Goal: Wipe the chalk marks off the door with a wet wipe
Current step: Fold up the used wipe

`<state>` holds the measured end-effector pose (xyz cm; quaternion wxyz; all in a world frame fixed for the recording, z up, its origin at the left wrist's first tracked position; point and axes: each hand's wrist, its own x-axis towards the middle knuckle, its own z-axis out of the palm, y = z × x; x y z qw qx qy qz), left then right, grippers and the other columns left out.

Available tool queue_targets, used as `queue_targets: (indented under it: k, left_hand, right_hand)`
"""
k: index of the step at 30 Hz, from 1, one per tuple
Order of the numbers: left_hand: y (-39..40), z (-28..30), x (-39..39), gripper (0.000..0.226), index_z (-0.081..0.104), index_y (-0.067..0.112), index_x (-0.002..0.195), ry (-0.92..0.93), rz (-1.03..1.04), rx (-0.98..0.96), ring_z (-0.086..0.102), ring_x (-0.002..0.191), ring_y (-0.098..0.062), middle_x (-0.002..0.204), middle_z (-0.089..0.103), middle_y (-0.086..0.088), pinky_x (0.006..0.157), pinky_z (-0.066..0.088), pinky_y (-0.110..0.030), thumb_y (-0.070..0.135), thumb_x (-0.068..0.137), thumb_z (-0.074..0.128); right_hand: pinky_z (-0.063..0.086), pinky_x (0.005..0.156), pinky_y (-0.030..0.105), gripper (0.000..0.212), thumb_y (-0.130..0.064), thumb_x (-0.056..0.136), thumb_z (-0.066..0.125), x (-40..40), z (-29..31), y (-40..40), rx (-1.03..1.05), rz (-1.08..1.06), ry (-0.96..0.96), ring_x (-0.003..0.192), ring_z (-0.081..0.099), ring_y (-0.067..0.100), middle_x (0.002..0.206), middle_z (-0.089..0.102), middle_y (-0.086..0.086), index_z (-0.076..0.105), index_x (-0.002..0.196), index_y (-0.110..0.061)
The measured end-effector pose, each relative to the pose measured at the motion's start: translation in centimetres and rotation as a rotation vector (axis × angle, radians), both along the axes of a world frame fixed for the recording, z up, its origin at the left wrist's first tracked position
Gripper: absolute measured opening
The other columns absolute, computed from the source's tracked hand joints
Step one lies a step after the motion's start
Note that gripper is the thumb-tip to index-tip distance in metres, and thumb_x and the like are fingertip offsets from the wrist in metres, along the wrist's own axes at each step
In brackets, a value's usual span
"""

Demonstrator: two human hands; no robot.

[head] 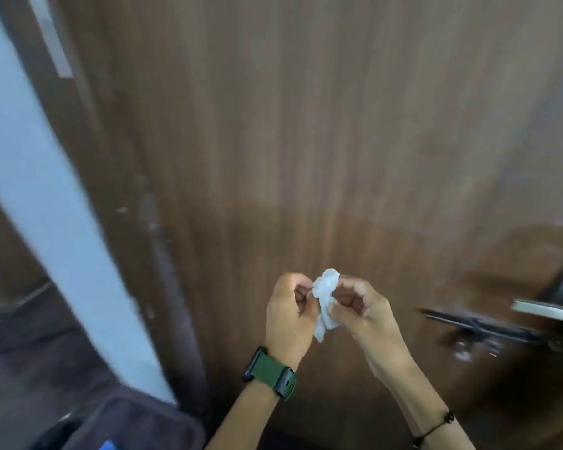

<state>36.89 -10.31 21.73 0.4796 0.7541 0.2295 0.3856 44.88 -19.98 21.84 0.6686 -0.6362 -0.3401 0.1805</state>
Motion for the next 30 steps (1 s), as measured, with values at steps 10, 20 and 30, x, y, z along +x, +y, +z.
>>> queue_targets:
  k: [10, 20, 30]
  left_hand:
    - [13.0, -3.7, -24.9, 0.031, 0.059, 0.018, 0.081, -0.051, 0.598, -0.085, 0.061, 0.083, -0.024, 0.086, 0.063, -0.004, 0.077, 0.051, -0.037, -0.010, 0.077, 0.048]
    - [19.1, -9.3, -42.8, 0.027, 0.056, 0.018, 0.077, 0.137, 1.104, -0.178, 0.057, 0.075, -0.011, 0.083, 0.060, 0.002, 0.064, 0.042, -0.007, -0.008, 0.080, 0.049]
    - [27.8, -21.6, -44.3, 0.019, 0.058, 0.008, 0.094, 0.259, 1.225, -0.481, 0.059, 0.080, -0.019, 0.087, 0.065, -0.005, 0.067, 0.041, -0.020, -0.003, 0.083, 0.048]
  right_hand:
    - [0.049, 0.048, 0.023, 0.022, 0.007, 0.079, 0.064, -16.4, -3.4, 20.2, -0.075, 0.486, -0.028, 0.052, 0.057, 0.014, 0.071, 0.068, 0.009, 0.065, 0.074, -0.014]
    - [0.058, 0.058, 0.024, 0.033, 0.015, 0.076, 0.060, -28.8, -11.2, 36.8, -0.412, 0.782, 0.063, 0.070, 0.063, 0.024, 0.073, 0.062, 0.011, 0.063, 0.058, -0.012]
    - [0.053, 0.072, 0.014, 0.020, 0.009, 0.079, 0.062, -37.4, -28.5, 50.9, -0.786, 0.961, -0.194, 0.094, 0.064, 0.023, 0.107, 0.069, 0.014, 0.072, 0.093, -0.001]
